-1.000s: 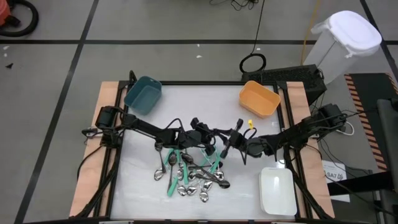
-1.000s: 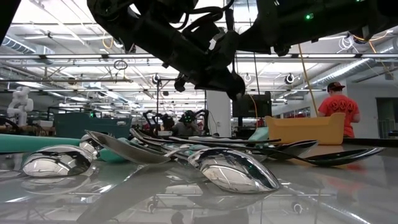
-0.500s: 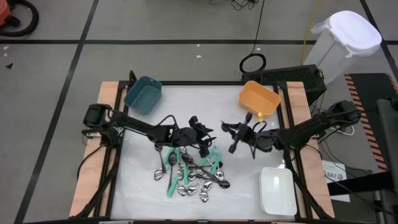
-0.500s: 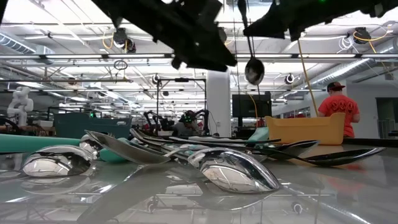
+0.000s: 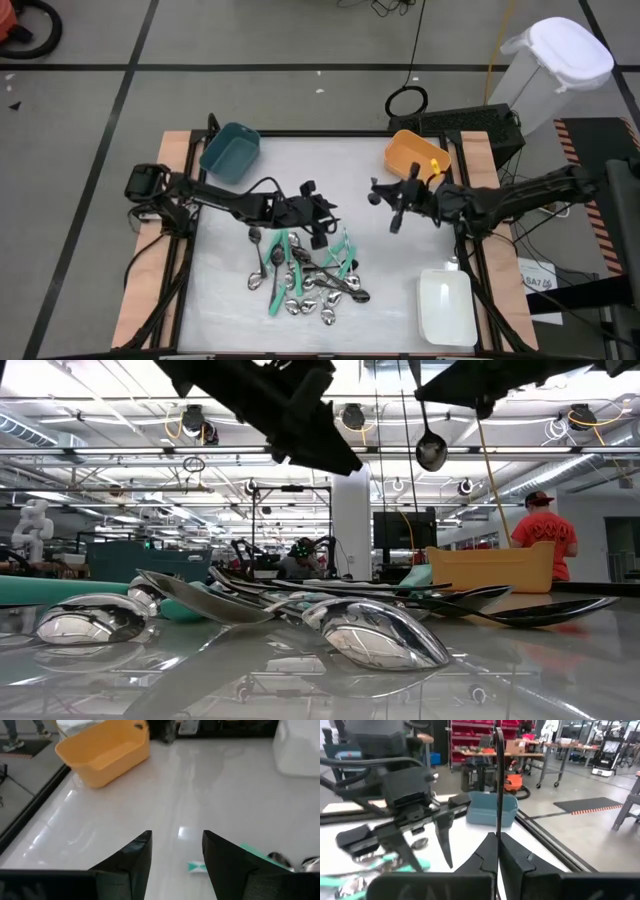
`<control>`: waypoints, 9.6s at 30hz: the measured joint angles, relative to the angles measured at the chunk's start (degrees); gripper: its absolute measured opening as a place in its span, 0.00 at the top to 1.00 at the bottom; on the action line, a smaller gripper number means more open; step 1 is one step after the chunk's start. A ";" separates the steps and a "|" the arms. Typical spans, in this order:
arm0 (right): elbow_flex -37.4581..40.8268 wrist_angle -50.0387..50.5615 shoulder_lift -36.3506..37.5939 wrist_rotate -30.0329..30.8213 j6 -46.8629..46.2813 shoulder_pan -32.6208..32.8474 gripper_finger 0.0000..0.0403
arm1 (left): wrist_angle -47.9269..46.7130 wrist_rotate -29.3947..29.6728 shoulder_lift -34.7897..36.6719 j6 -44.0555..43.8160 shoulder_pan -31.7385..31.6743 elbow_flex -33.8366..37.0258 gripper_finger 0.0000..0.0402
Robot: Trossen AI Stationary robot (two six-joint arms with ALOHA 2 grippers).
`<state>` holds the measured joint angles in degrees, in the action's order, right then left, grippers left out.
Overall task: Sort silverware by color (type)
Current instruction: Put the black spoon into the yellow bin
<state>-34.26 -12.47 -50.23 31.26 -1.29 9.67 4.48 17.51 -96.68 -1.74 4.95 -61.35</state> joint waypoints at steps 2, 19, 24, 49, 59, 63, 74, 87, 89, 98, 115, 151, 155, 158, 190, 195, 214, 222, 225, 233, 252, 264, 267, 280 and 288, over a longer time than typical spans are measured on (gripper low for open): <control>0.00 1.73 0.93 0.02 -0.29 0.00 1.00 | 0.55 -0.35 0.00 0.21 -0.58 0.75 0.57; -2.81 20.35 2.52 0.31 -10.18 -1.76 1.00 | 16.71 -8.60 -0.04 -1.32 -2.33 9.27 0.57; -9.06 32.24 2.51 0.28 -9.99 -5.63 1.00 | 16.68 -8.62 -0.04 -1.49 -1.32 9.27 0.57; -18.69 49.62 -6.84 -19.12 5.18 -41.17 1.00 | 18.13 -8.69 -0.04 -0.13 0.18 9.23 0.57; -18.69 49.57 -15.70 -24.08 10.91 -53.19 1.00 | 19.39 -8.74 -0.04 2.76 -1.04 9.21 0.57; -18.69 49.58 -19.65 -24.91 12.82 -57.22 1.00 | 19.79 -11.85 -0.04 2.99 -2.19 9.17 0.57; -18.67 49.85 -28.77 -33.06 14.65 -62.94 1.00 | 19.66 -13.50 -0.04 3.88 -3.61 9.17 0.57; -18.67 50.92 -34.79 -33.04 15.59 -62.97 1.00 | 19.55 -13.59 -0.04 4.03 -3.61 9.17 0.57; -18.67 50.91 -35.34 -33.04 15.78 -62.97 1.00 | 19.55 -13.60 -0.04 4.02 -3.61 9.17 0.57; -18.65 50.91 -35.75 -32.93 16.94 -62.95 0.95 | 19.53 -13.61 -0.04 3.87 -3.61 9.17 0.57; -18.62 53.43 -26.15 -28.32 12.98 -57.60 0.59 | 19.38 -13.61 -0.04 3.82 -3.61 9.17 0.57; -18.58 40.54 -28.16 -2.91 -25.51 14.00 0.60 | 8.51 -11.90 -0.07 -3.20 6.26 9.19 0.57; -18.56 34.79 -33.36 -2.80 -23.31 16.76 0.60 | 8.51 -11.88 -0.07 -2.45 8.90 9.19 0.57; -18.56 31.34 -36.30 -3.49 -20.75 17.95 0.60 | 8.48 -11.88 -0.07 -1.65 10.95 9.19 0.57; -18.53 22.14 -38.46 -4.49 -12.47 18.80 0.60 | -3.12 -15.14 -4.42 6.14 9.30 9.23 0.57; -18.56 22.11 -38.46 -4.49 -11.91 18.80 0.60 | -1.54 -15.33 -7.92 6.20 8.90 9.23 0.57; -18.56 22.12 -38.46 -4.49 -11.27 18.80 0.60 | 0.08 -17.98 -8.74 9.37 6.56 9.21 0.75; -18.56 22.11 -38.46 -4.49 -11.27 18.80 0.60 | 4.00 -18.17 -10.98 9.85 6.25 9.06 0.75; -18.56 22.10 -38.44 -4.49 -11.27 18.80 0.60 | 4.12 -18.17 -10.99 10.05 6.19 9.06 0.75; -18.56 22.12 -38.44 -4.49 -11.27 18.80 0.60 | -0.49 -18.01 -10.84 9.19 4.91 5.38 0.75; -18.56 22.58 -38.44 -6.00 -11.49 18.91 0.60 | -10.33 -17.09 -11.10 7.61 5.17 -2.09 0.75; -18.60 22.32 -38.44 -5.96 -12.82 18.93 0.60 | -7.00 -11.70 -13.69 7.65 8.05 -2.00 0.75; -18.60 22.11 -38.44 -5.93 -12.80 18.93 0.60 | -7.58 -11.51 -13.62 7.31 8.04 -2.07 0.75; -18.60 22.14 -38.44 -5.95 -12.80 18.93 0.60 | -6.25 -7.53 -16.24 6.84 8.51 -2.07 0.75; -18.60 22.17 -38.44 -5.96 -12.60 18.95 0.60 | -5.91 -4.58 -16.61 7.62 8.81 -2.07 0.75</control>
<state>-52.86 9.69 -88.66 25.30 -13.89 28.62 -1.43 12.92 -113.30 5.88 13.76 -63.42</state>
